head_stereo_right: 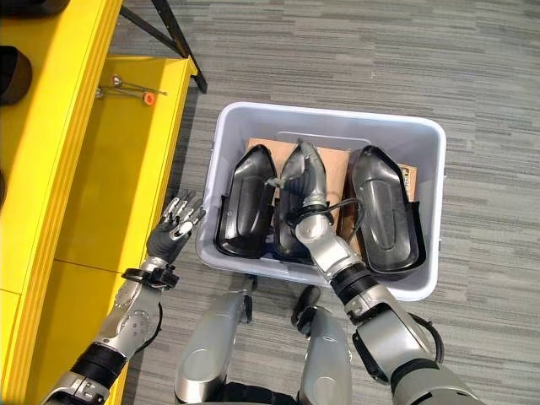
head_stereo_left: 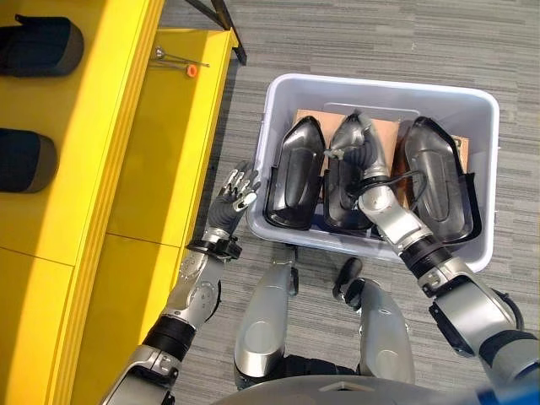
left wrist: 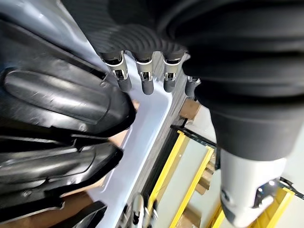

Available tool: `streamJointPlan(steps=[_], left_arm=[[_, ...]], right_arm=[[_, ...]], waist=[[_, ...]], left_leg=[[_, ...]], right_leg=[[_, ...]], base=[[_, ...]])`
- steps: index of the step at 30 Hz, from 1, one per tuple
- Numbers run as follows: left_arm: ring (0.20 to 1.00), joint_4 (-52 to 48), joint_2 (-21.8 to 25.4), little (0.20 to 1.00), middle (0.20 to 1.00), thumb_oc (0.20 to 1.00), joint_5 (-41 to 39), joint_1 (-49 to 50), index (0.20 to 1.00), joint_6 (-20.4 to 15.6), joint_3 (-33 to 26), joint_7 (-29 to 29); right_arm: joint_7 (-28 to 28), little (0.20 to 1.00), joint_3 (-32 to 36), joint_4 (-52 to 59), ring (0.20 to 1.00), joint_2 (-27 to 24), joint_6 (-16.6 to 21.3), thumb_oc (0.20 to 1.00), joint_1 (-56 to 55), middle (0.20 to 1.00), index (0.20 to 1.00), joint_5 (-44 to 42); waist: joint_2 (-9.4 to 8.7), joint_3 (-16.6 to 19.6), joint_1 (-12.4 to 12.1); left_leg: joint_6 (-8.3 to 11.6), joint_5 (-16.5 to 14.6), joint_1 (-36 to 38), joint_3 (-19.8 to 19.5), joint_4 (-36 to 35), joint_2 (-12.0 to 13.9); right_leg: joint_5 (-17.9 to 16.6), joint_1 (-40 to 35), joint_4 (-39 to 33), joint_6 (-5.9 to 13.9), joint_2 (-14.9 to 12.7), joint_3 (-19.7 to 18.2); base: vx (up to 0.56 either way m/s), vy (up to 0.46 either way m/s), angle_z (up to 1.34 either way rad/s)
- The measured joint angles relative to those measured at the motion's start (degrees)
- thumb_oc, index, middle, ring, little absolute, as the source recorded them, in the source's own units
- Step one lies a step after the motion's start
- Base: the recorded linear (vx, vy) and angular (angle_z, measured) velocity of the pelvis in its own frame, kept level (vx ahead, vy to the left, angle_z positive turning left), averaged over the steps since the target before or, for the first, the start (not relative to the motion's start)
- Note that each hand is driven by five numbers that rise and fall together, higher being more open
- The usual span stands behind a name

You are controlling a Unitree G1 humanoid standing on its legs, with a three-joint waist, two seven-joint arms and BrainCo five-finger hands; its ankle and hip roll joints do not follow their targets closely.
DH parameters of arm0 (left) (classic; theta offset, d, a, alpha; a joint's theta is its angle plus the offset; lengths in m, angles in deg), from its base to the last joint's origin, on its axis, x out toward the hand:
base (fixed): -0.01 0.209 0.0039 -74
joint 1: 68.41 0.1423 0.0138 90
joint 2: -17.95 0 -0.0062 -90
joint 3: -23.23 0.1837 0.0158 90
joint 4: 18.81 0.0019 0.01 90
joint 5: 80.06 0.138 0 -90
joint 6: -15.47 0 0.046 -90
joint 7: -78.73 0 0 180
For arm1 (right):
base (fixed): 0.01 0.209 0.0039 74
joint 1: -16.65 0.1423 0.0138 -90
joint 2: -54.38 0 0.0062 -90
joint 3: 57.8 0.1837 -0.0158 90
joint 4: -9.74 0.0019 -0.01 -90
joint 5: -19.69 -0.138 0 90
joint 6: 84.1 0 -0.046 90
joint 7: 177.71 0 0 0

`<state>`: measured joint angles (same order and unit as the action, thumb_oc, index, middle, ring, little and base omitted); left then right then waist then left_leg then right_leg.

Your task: Move parts from the plastic box to the shelf.

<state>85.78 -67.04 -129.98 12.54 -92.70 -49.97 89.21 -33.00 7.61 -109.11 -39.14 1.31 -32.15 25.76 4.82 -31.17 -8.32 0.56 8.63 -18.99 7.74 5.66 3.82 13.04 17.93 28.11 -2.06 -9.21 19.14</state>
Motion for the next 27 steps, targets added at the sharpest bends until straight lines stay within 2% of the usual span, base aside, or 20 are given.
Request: streamJointPlan(steps=[5, 7, 10, 12, 16, 19, 22, 26, 27], left_arm=[[1.0, 0.0, -0.89, 1.0, 1.0, 1.0, -0.04, 1.49, 1.0, -0.55, 1.13, -1.45], [1.0, -0.05, -1.51, 1.0, 1.0, 1.0, -0.04, 1.43, 1.0, -1.29, 1.09, -2.1], [1.0, -1.59, -2.59, 1.0, 1.0, 1.0, 0.0, 2.63, 1.0, -2.6, 1.11, -2.67], [1.0, -1.65, -2.79, 1.0, 1.0, 1.0, 0.05, 2.99, 1.0, -3.4, 1.17, -3.55], [1.0, -2.45, -2.78, 1.0, 1.0, 1.0, 0.01, 4.63, 1.0, -5.17, 0.64, -4.12], [1.0, -2.42, -2.77, 1.0, 1.0, 1.0, -0.06, 5.55, 1.0, -5.34, 0.47, -3.21], [1.0, -2.24, -2.71, 1.0, 1.0, 1.0, -0.11, 6.07, 1.0, -5.37, 0.05, -1.94], [1.0, -2.23, -2.37, 1.0, 1.0, 1.0, -0.1, 4.83, 1.0, -4.86, -1.24, -1.6], [1.0, -2.09, -2.35, 1.0, 1.0, 1.0, -0.06, 3.41, 1.0, -4.48, -1.17, -1.59]], right_arm=[[-5.49, 1.0, 2.68, 4.81, 1.0, -2.1, 0.83, 1.0, -4.08, 1.0, 1.0, 4.09], [-6.74, 1.0, 3.59, 9.47, 1.0, -2.32, 3.22, 1.0, -7.2, 1.0, 1.0, 6.14], [-7.99, 1.0, 5.46, 25.39, 1.0, -2.81, 7.57, 1.0, -15.81, 1.0, 1.0, 12.5], [-7.92, 1.0, 5.83, 27.78, 1.0, -3.4, 8.37, 1.0, -18.15, 1.0, 1.0, 14.63], [-7.63, 1.0, 6.19, 24.96, 1.0, -6.03, 5.0, 1.0, -22.38, 1.0, 1.0, 16.6], [-7.1, 1.0, 6.12, 14.14, 1.0, -6.29, 2.07, 1.0, -22.93, 1.0, 1.0, 14.21], [-3.84, 1.0, 6.09, 7.91, 1.0, -6.34, -0.81, 1.0, -23.14, 1.0, 1.0, 10.68], [0.9, 1.0, 5.3, 2.1, 1.0, -6.46, -3.3, 1.0, -19.9, 1.0, 1.0, 4.95], [3.1, 1.0, 4.3, -2.89, 1.0, -6.31, -4.24, 1.0, -16.12, 1.0, 1.0, 0.96]], waist=[[0.88, -0.14, 2.39], [0.96, -0.18, 2.97], [0.98, -0.2, 4.63], [0.98, -0.2, 5.6], [0.97, -0.2, 7.16], [0.97, -0.2, 7.26], [0.98, -0.2, 7.24], [0.98, -0.2, 5.97], [0.98, -0.2, 4.99]], left_leg=[[-0.15, 0.08, 0.08, 1.69, -0.66, 0.24], [-0.41, 0.45, 0.09, 2.17, -0.73, 0.41], [-0.71, 0.25, 0.36, 2.94, -0.74, 0.54], [-0.79, 0.07, 1.27, 3.94, -0.82, 0.61], [-0.67, 0.15, 2.18, 4.66, -1.51, 1.02], [-0.37, 0.22, 2.12, 4.64, -1.58, 1.27], [0.01, 0.05, 1.95, 4.63, -1.7, 1.3], [0.33, 0.26, 1.55, 4.28, -1.62, 1.63], [0.61, 0.46, 1.2, 4.03, -1.51, 1.91]], right_leg=[[-0.23, 0.73, -0.17, 0.26, 0.04, -1.03], [-0.23, 0.85, -0.54, 0.25, 0.23, -1.24], [-0.25, 0.76, -1.13, 0.27, 0.53, -1.87], [-0.28, 0.41, -1.14, 0.32, 0.65, -2.92], [-0.28, 0.37, -1.08, 0.32, 1.12, -3.65], [-0.29, 0.62, -0.87, 0.28, 1.29, -3.67], [-0.31, 0.94, -0.69, 0.25, 1.33, -3.69], [-0.28, 1.22, -0.54, 0.15, 1.61, -3.37], [-0.27, 1.25, -0.53, 0.0, 1.83, -2.86]], base=[[0.02, 0.048, -0.1], [0.03, 0.072, -0.09], [0.02, 0.059, -0.13], [0.01, 0.039, -0.26], [0.0, 0.002, -0.09], [0.0, 0.0, 0.0], [-0.01, -0.082, -0.01], [0.01, -0.103, 0.03], [0.02, -0.09, 0.08]])
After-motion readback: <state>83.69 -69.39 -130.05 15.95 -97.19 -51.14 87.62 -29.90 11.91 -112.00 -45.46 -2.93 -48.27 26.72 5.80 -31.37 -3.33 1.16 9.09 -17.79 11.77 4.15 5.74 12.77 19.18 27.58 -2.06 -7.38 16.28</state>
